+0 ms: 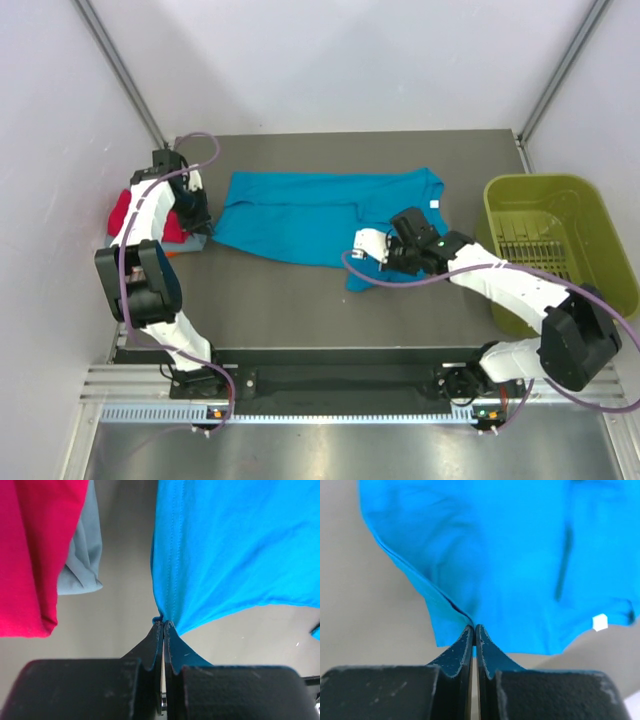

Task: Fold and stack the t-shirts
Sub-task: Fold the tshirt

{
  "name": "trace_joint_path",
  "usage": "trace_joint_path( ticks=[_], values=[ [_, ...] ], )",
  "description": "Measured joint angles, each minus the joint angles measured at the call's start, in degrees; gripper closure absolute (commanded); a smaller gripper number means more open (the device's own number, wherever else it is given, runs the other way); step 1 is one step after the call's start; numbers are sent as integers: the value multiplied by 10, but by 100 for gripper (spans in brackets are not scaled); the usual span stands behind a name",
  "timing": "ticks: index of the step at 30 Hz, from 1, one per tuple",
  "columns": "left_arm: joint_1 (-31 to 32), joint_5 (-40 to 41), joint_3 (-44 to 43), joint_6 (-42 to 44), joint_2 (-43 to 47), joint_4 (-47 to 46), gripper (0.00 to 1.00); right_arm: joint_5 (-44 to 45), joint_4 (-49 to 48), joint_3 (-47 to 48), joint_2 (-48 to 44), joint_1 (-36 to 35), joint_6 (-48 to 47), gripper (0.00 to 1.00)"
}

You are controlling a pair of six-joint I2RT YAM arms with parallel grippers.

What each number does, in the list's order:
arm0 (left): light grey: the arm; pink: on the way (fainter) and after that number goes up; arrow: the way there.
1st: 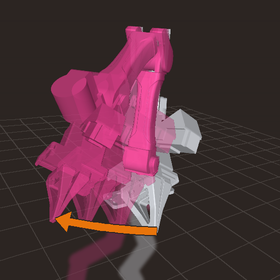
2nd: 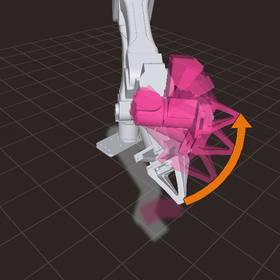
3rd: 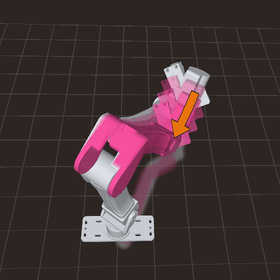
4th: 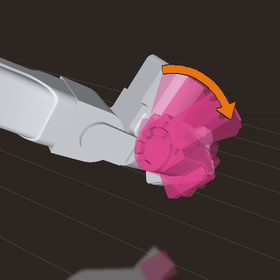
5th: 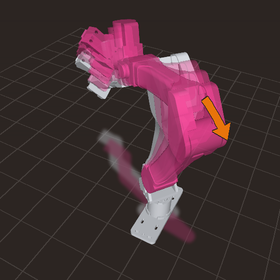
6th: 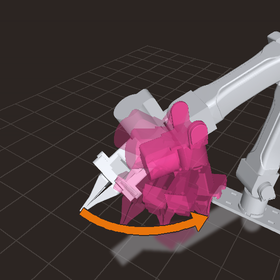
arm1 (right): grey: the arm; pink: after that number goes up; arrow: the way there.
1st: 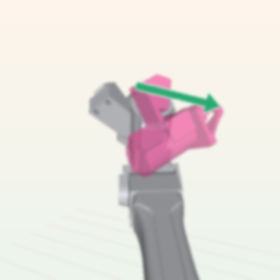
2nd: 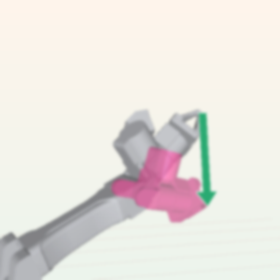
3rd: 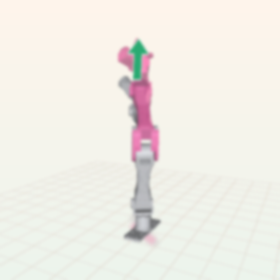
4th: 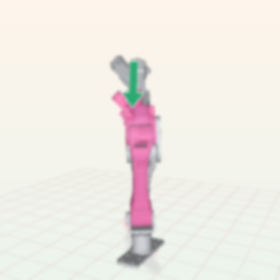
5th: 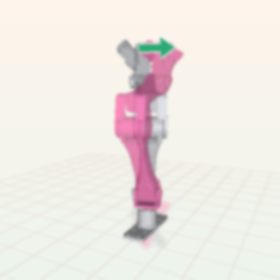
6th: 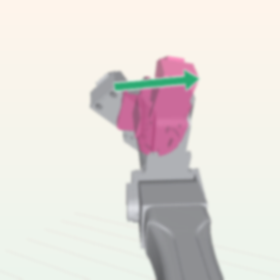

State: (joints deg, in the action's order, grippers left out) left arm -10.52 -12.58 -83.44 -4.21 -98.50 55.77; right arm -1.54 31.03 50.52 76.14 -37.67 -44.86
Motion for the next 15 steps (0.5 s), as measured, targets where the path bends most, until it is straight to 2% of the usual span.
trace_joint_path(
  ticks=[8, 15],
  values=[
    [0, -2, 1, 16, -5, 7, 100, -2, -5, 88, -14, 83, 30, 100],
    [0, -12, -87, 46, -82, 18, 100, 2, -33, 143, 9, 137, 35, 100]
  ],
)
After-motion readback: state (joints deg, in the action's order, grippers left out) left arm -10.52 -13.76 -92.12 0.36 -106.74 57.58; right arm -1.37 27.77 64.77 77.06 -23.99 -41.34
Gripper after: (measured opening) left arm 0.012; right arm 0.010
